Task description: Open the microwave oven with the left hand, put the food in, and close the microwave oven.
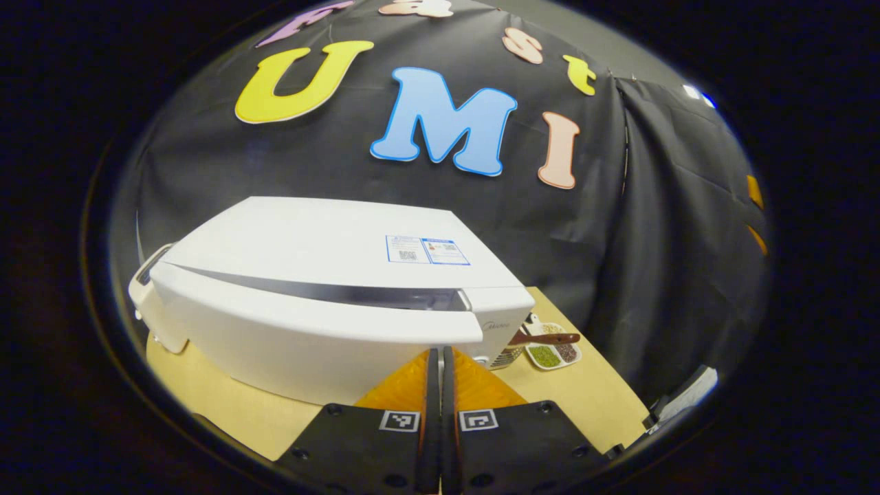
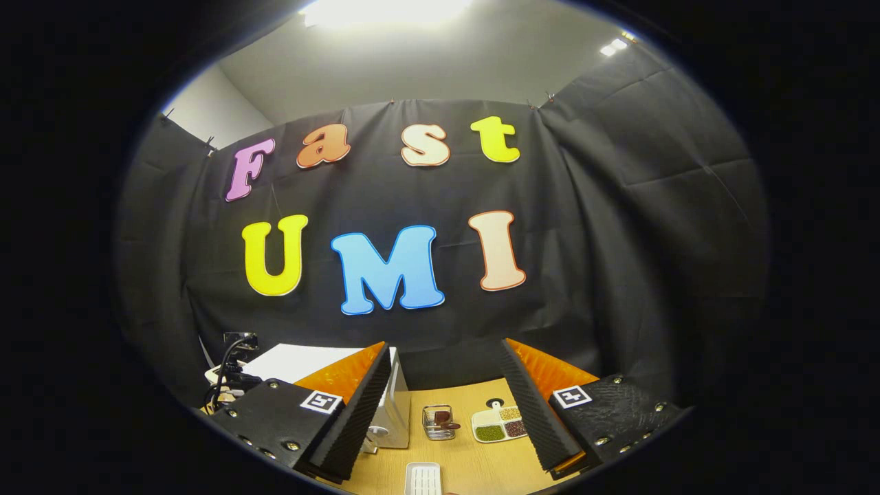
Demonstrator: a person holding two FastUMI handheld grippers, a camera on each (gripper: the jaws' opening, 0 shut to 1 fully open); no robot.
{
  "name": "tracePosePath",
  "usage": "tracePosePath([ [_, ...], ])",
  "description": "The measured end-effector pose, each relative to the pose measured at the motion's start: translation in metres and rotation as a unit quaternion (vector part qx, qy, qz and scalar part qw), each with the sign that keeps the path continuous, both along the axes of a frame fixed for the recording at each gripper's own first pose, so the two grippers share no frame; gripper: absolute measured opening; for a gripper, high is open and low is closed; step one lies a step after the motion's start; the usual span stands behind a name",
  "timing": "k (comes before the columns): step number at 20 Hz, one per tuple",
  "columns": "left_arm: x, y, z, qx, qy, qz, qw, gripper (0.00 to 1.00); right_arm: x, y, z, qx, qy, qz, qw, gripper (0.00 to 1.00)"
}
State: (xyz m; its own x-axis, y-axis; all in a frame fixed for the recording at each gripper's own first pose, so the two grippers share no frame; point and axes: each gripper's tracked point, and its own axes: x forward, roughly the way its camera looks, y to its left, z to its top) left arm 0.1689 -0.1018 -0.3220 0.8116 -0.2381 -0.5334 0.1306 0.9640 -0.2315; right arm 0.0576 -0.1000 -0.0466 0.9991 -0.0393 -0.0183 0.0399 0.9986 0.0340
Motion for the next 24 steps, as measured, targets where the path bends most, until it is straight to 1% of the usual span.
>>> tracePosePath([
  [7, 0.015, -0.001, -0.003, 0.000, 0.004, 0.007, 1.000, 0.07, 0.005, -0.013, -0.004, 0.004, 0.005, -0.013, 1.000, 0.95],
  [10, 0.017, 0.000, -0.003, 0.011, 0.000, 0.005, 1.000, 0.07, 0.007, -0.018, -0.006, 0.001, 0.007, -0.016, 1.000, 0.95],
  [14, 0.019, 0.002, -0.003, 0.039, -0.007, 0.009, 0.999, 0.07, 0.015, -0.018, -0.010, -0.001, 0.014, -0.010, 1.000, 0.95],
  [15, 0.021, 0.002, -0.004, 0.041, -0.009, 0.010, 0.999, 0.08, 0.017, -0.018, -0.010, 0.000, 0.015, -0.008, 1.000, 0.95],
  [18, 0.022, 0.001, -0.004, 0.032, -0.007, 0.013, 0.999, 0.07, 0.019, -0.015, -0.011, 0.003, 0.016, -0.004, 1.000, 0.96],
  [22, 0.026, 0.002, -0.004, 0.039, -0.012, 0.013, 0.999, 0.07, 0.019, -0.015, -0.015, 0.000, 0.019, 0.000, 1.000, 0.95],
  [23, 0.032, 0.010, -0.004, 0.055, -0.014, 0.025, 0.998, 0.06, 0.018, -0.014, -0.014, 0.001, 0.019, 0.000, 1.000, 0.95],
  [24, 0.029, 0.006, -0.009, 0.031, 0.004, 0.017, 0.999, 0.07, 0.018, -0.015, -0.013, 0.001, 0.019, 0.000, 1.000, 0.95],
])
